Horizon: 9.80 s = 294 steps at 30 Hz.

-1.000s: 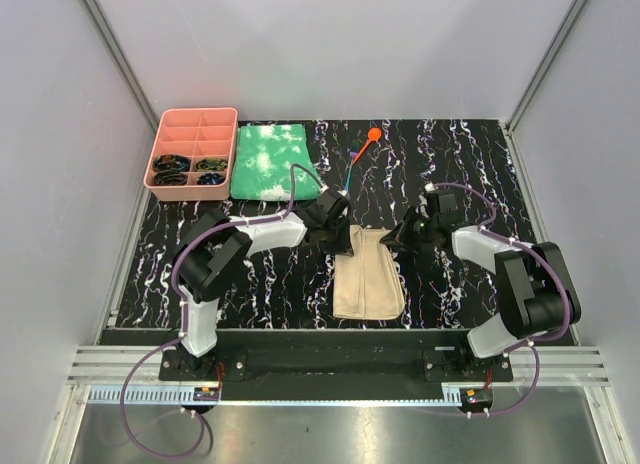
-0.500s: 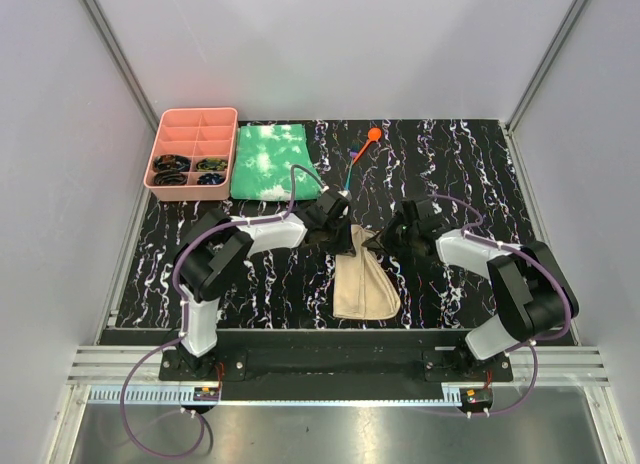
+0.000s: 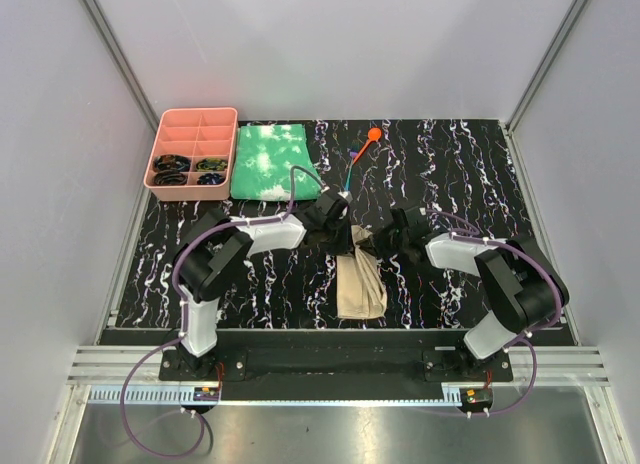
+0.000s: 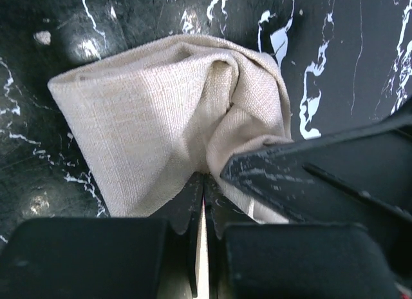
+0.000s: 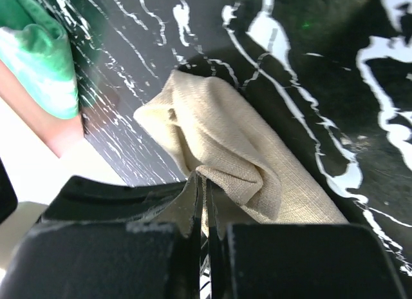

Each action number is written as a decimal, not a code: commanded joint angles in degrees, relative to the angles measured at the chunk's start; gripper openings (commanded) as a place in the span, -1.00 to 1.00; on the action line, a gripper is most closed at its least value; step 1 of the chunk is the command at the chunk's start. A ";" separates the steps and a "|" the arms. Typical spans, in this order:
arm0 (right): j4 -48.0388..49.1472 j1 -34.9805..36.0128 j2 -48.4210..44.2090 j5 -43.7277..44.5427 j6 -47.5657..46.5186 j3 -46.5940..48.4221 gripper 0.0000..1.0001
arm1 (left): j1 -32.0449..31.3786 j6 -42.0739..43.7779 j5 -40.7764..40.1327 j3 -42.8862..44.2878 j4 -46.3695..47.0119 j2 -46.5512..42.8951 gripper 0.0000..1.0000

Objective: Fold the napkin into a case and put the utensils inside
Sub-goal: Fold the 2/3-rectangle-folded napkin at the center of the board.

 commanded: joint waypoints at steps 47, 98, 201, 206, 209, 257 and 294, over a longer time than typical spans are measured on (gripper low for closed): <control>6.17 8.92 3.66 4.62 -2.44 2.30 -1.00 | 3.20 6.38 -5.95 -9.74 -10.47 -20.18 -0.58; -11.84 -8.57 27.20 -29.92 -57.57 35.52 0.36 | 10.15 7.79 -4.80 6.09 -12.58 -2.17 -0.70; 1.69 11.56 6.56 -12.78 -51.15 14.79 0.41 | 16.65 1.46 18.41 4.06 -9.15 -6.39 -0.43; 0.20 11.65 5.95 -12.70 -53.43 14.88 0.41 | 16.48 3.31 19.97 9.86 -12.58 -1.57 -0.16; -0.51 11.65 6.38 -12.87 -53.96 15.32 0.42 | 16.30 3.57 19.99 11.71 -13.99 0.47 -0.12; -14.48 -4.25 -7.85 -11.20 -47.63 7.94 0.87 | 14.89 2.95 28.16 -10.78 -1.33 -9.72 -0.69; -7.90 -6.02 -39.49 -0.04 -20.48 -26.51 -0.01 | 10.06 -4.69 6.79 -23.98 2.10 -23.54 -0.86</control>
